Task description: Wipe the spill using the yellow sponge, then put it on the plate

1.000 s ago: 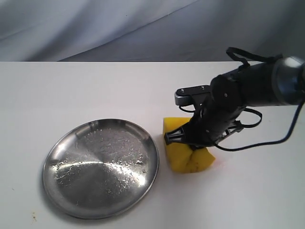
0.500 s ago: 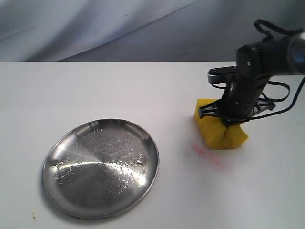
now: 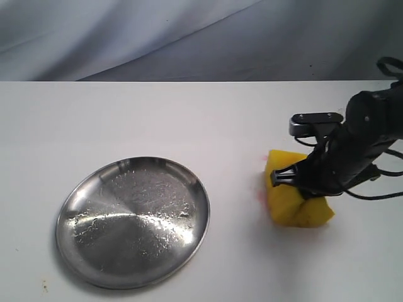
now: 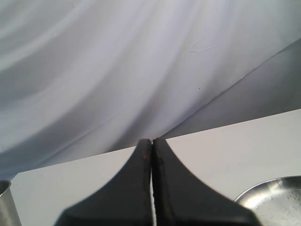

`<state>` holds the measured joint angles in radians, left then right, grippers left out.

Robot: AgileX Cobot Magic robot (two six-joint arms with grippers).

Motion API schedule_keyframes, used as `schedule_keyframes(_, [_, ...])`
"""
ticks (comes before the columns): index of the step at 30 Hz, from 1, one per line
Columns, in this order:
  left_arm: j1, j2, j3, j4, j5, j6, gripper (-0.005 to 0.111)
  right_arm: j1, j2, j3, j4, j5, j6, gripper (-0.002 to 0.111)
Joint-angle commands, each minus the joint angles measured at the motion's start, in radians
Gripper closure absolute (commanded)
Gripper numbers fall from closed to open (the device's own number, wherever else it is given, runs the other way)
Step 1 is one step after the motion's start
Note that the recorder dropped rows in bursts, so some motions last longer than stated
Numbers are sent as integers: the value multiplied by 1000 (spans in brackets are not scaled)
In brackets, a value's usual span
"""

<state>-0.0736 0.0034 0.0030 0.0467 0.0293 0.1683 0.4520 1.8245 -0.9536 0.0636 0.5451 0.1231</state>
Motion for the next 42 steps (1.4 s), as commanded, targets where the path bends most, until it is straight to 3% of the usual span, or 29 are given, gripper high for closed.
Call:
schedule_keyframes(1, [4,-3,-3,-4,-7,-9,107,127,17,32,57,-5,-26,108])
schedule_keyframes(4, [4,-3,-3,-4,-7,-9,107,188,27,4,57,-98,-10,108])
schedule_keyframes(12, [4,-3,-3,-4,-7,-9,107,50,187,-340,-7,186,-10,108])
schedule_keyframes(18, [4,-3,-3,-4,-7,-9,107,-69,123,-286,-173,304,46,108])
schedule_keyframes(23, [4,-3,-3,-4,-7,-9,107,-72,6,-130,-199,249,61,108])
schedule_keyframes(28, [4,-3,-3,-4,-7,-9,107,-17,-119,16,-136,214,63,108])
schedule_keyframes(33, [4,-3,-3,-4,-7,-9,107,101,-225,93,2,240,15,108])
schedule_keyframes(42, [4,-3,-3,-4,-7,-9,107,247,-514,85,112,256,48,108])
